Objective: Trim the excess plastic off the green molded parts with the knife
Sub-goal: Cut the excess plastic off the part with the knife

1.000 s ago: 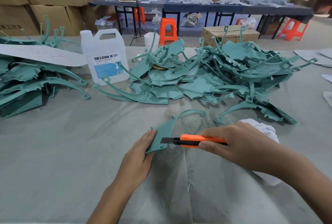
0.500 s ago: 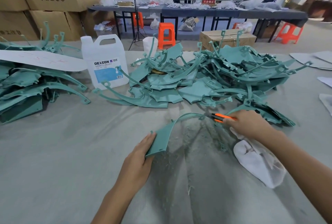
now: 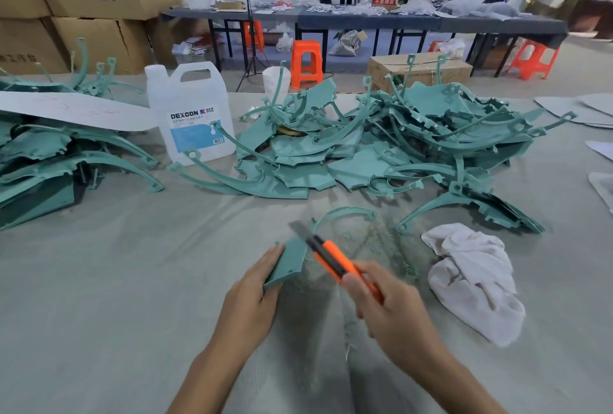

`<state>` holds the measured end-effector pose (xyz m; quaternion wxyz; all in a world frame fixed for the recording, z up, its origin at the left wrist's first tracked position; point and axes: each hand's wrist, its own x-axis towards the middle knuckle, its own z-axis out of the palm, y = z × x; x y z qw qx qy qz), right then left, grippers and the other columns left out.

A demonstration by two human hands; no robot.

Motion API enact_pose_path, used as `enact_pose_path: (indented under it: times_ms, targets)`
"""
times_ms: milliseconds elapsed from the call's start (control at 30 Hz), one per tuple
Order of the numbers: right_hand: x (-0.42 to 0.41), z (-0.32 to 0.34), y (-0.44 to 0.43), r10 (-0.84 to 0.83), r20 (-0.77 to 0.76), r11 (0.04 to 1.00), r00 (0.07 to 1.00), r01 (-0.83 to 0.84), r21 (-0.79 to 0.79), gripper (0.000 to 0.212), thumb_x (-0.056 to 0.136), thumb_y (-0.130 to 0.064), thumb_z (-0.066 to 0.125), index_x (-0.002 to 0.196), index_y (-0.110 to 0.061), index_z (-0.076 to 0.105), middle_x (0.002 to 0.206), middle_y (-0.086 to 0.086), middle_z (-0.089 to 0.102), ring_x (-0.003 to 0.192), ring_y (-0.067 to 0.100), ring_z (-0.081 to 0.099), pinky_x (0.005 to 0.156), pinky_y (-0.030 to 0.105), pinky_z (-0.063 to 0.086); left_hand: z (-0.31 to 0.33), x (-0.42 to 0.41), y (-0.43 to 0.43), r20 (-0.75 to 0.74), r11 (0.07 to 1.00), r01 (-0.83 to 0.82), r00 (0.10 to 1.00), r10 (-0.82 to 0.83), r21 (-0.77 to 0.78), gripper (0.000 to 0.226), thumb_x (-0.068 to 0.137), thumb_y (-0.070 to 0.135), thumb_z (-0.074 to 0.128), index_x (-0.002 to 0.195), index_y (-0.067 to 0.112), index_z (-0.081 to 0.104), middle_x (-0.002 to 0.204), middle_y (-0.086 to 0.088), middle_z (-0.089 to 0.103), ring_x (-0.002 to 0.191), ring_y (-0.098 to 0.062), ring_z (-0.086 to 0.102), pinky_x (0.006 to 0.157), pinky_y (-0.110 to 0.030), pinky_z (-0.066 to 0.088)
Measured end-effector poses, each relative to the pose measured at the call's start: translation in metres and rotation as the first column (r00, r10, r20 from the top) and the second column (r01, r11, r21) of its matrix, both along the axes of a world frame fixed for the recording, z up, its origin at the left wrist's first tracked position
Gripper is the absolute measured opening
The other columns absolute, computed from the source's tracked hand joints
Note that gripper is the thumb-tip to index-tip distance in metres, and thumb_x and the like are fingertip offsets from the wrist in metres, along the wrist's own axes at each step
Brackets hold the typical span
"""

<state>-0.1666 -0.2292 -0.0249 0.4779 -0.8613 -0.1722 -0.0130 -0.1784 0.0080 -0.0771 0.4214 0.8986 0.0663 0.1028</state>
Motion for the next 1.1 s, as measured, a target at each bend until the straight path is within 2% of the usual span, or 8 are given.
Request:
enact_pose_path:
  times_ms: [133, 233, 400, 500, 600, 700, 800, 1100]
  targets:
    - [0.029, -0.010, -0.003, -0.112, 0.107, 0.970, 0.988, 0.132, -0.205, 0.023, 0.098, -0.056, 0.047, 0.110, -0.043, 0.062, 0.062, -0.006, 0.061, 0.059, 0.015, 0.062, 0.059, 0.036, 0.049, 0.001, 0.002, -0.001, 0.004, 1.000, -0.008, 1.000, 0.008, -0.015, 0.050, 0.102, 0.026, 0.055, 0.148, 0.043, 0.043, 0.144, 0.029, 0.042, 0.135, 0.000, 0.043, 0.113, -0.022, 0.036]
    - [0.064, -0.013, -0.021, -0.249, 0.172, 0.867, 0.953, 0.299, -0.399, 0.036, 0.102, -0.056, 0.040, 0.119, -0.035, 0.062, 0.075, 0.000, 0.066, 0.076, 0.031, 0.065, 0.062, 0.037, 0.046, 0.002, 0.003, -0.002, -0.001, 0.999, -0.019, 1.000, 0.019, -0.026, 0.048, 0.102, 0.031, 0.054, 0.147, 0.045, 0.043, 0.145, 0.024, 0.047, 0.133, -0.004, 0.047, 0.111, -0.027, 0.041]
    - [0.098, -0.015, -0.045, -0.387, 0.199, 0.674, 0.900, 0.424, -0.606, 0.045, 0.105, -0.052, 0.034, 0.109, -0.015, 0.060, 0.095, 0.013, 0.071, 0.089, 0.038, 0.065, 0.065, 0.039, 0.040, 0.002, 0.002, -0.001, -0.010, 0.998, -0.035, 0.999, 0.034, -0.059, 0.046, 0.101, 0.041, 0.053, 0.145, 0.050, 0.044, 0.139, 0.031, 0.045, 0.129, 0.000, 0.050, 0.109, -0.028, 0.044]
    - [0.094, -0.013, -0.047, -0.426, 0.138, 0.736, 0.894, 0.432, -0.522, 0.041, 0.105, -0.050, 0.035, 0.111, -0.016, 0.058, 0.087, 0.008, 0.066, 0.088, 0.037, 0.064, 0.069, 0.041, 0.045, 0.004, 0.004, 0.000, -0.034, 0.991, -0.061, 0.998, 0.057, -0.120, 0.045, 0.098, 0.052, 0.050, 0.143, 0.055, 0.044, 0.133, 0.034, 0.045, 0.120, 0.007, 0.048, 0.102, -0.019, 0.043]
    - [0.062, -0.009, -0.028, -0.380, 0.104, 0.874, 0.919, 0.393, -0.285, 0.031, 0.103, -0.054, 0.037, 0.108, -0.031, 0.057, 0.069, -0.010, 0.057, 0.073, 0.025, 0.059, 0.065, 0.038, 0.040, 0.007, 0.005, -0.002, -0.042, 0.988, -0.078, 0.996, 0.073, -0.130, 0.040, 0.098, 0.051, 0.051, 0.138, 0.056, 0.048, 0.125, 0.038, 0.050, 0.110, 0.015, 0.049, 0.093, -0.012, 0.042]
    - [0.027, 0.002, 0.001, -0.239, 0.057, 0.967, 0.969, 0.243, -0.080, 0.035, 0.093, -0.067, 0.035, 0.108, -0.042, 0.054, 0.062, -0.003, 0.062, 0.054, 0.014, 0.060, 0.054, 0.039, 0.049, 0.012, 0.007, -0.002, -0.028, 0.982, -0.154, 0.988, 0.152, -0.106, 0.028, 0.100, 0.051, 0.051, 0.114, 0.038, 0.071, 0.089, 0.026, 0.072, 0.081, 0.004, 0.064, 0.066, -0.015, 0.043]
    - [0.009, 0.010, 0.023, -0.069, 0.070, 0.993, 0.995, 0.075, -0.096, 0.039, 0.091, -0.071, 0.032, 0.115, -0.047, 0.050, 0.070, -0.005, 0.066, 0.057, 0.008, 0.062, 0.052, 0.024, 0.046, 0.015, 0.009, -0.001, -0.015, 0.973, -0.225, 0.974, 0.225, -0.046, 0.045, 0.098, 0.048, 0.056, 0.063, 0.019, 0.058, 0.052, 0.010, 0.059, 0.050, -0.005, 0.051, 0.047, -0.018, 0.033]
    - [0.018, 0.012, 0.038, 0.115, 0.107, 0.991, 0.988, -0.106, -0.083, 0.038, 0.099, -0.064, 0.038, 0.119, -0.040, 0.059, 0.065, -0.014, 0.059, 0.052, 0.009, 0.055, 0.045, 0.022, 0.037, 0.010, 0.006, 0.001, -0.027, 0.957, -0.274, 0.962, 0.273, -0.092, 0.051, 0.093, 0.050, 0.059, 0.058, 0.014, 0.058, 0.048, -0.002, 0.057, 0.045, -0.009, 0.053, 0.045, -0.023, 0.038]
